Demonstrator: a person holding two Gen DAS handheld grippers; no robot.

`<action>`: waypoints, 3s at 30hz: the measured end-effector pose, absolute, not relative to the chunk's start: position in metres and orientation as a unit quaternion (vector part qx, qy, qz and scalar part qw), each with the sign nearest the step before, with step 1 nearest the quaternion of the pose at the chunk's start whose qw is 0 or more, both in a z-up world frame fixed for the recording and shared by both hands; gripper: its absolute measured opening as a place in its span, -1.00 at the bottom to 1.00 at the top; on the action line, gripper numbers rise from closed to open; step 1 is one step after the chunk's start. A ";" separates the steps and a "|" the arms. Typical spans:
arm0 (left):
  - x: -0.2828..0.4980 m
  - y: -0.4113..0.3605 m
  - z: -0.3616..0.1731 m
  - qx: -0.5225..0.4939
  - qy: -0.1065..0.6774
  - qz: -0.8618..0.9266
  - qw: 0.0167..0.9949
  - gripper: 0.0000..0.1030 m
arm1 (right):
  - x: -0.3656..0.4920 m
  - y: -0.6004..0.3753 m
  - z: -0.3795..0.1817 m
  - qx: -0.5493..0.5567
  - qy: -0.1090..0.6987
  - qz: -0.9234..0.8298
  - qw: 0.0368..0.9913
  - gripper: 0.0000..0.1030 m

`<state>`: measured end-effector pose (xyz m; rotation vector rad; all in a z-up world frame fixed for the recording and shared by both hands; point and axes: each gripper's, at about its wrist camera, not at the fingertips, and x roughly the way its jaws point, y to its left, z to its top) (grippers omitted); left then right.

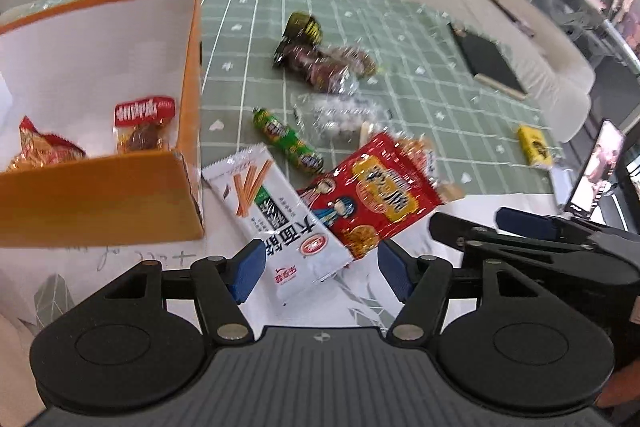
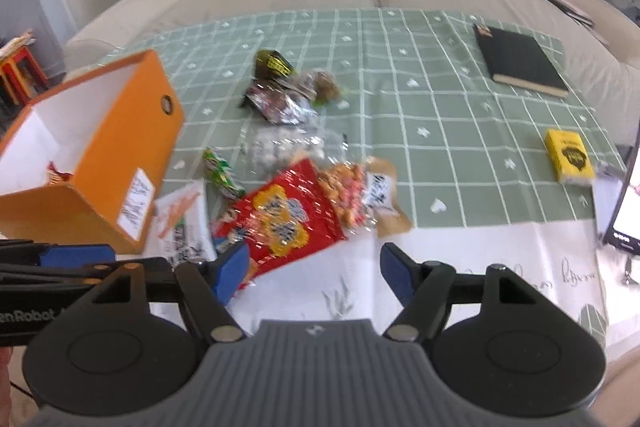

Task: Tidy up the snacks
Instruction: 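Move both grippers back toward the remaining snacks beside the box, then grasp the white spicy-strip packet with the left gripper while the right grasps the red spicy strip bag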

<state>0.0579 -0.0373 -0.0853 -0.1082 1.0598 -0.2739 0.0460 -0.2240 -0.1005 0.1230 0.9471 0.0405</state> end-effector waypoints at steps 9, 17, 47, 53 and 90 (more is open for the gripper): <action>0.062 -0.033 -0.114 -0.109 0.525 -0.097 0.838 0.47 | 0.050 -0.241 -0.121 0.084 0.466 0.012 0.881 0.42; 0.077 -0.034 -0.129 -0.127 0.539 -0.037 0.832 0.48 | 0.060 -0.247 -0.131 0.120 0.476 0.023 0.871 0.42; 0.096 -0.050 -0.140 -0.098 0.562 -0.043 0.820 0.18 | 0.070 -0.253 -0.144 0.215 0.473 0.059 0.852 -0.84; 0.084 -0.062 -0.140 -0.011 0.565 -0.103 0.819 0.17 | 0.061 -0.270 -0.138 0.214 0.486 0.069 0.845 -0.86; 0.082 -0.077 -0.143 0.034 0.524 -0.098 0.846 0.08 | 0.053 -0.277 -0.141 0.258 0.442 0.035 0.858 -0.55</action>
